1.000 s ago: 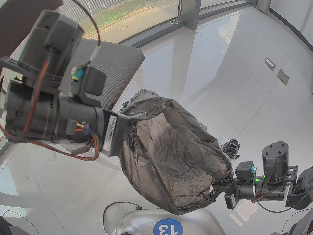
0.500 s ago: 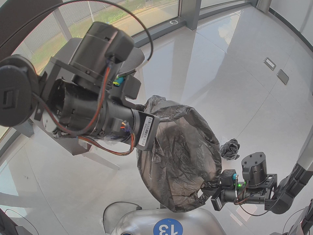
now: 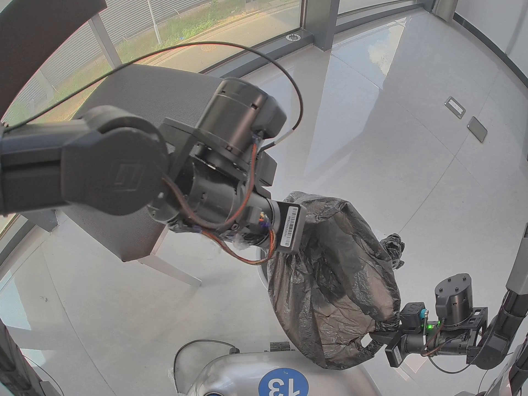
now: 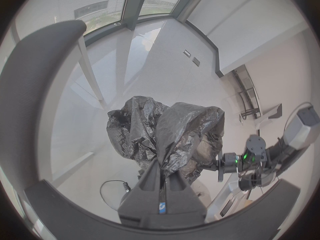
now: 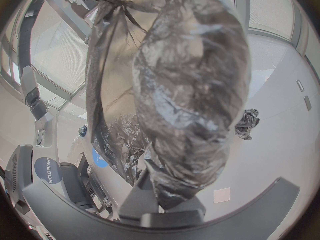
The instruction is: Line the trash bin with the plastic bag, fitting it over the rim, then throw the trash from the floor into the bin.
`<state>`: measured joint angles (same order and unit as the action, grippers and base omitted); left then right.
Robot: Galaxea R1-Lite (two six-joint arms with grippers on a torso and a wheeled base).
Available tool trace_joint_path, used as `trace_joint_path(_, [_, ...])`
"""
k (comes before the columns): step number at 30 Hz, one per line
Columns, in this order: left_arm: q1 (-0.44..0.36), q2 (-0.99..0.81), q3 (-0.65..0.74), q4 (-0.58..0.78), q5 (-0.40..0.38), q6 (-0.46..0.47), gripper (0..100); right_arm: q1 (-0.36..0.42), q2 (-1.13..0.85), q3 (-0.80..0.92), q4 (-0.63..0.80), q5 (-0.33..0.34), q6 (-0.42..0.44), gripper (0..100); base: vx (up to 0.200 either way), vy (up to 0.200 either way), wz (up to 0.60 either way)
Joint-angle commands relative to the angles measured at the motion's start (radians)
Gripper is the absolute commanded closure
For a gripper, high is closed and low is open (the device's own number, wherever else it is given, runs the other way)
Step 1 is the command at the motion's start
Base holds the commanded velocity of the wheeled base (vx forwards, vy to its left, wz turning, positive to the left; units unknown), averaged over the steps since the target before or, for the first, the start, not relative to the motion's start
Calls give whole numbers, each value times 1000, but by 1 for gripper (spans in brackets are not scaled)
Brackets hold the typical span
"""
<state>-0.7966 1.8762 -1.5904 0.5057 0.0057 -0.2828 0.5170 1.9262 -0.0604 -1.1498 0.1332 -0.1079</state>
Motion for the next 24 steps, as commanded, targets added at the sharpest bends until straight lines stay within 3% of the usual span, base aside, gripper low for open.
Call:
trace_joint_path(1, [31,129,-63,-32,-26,-47,100,-20,-7,60,-42,-1,7,100,0,0,0])
trace_joint_path(11, [-9,176,-175,39,-70,-168,100,-80,-105,60,-45,-3,0,100,0,0,0])
trace_joint_path(16, [-16,185,-224,116,-104,-274,100,-98,-128,60,-50,-3,-1,100,0,0,0])
trace_joint_path(24, [27,242,-267,114,-144,-354,100,-104,-124,60,-65,-3,-1,100,0,0,0])
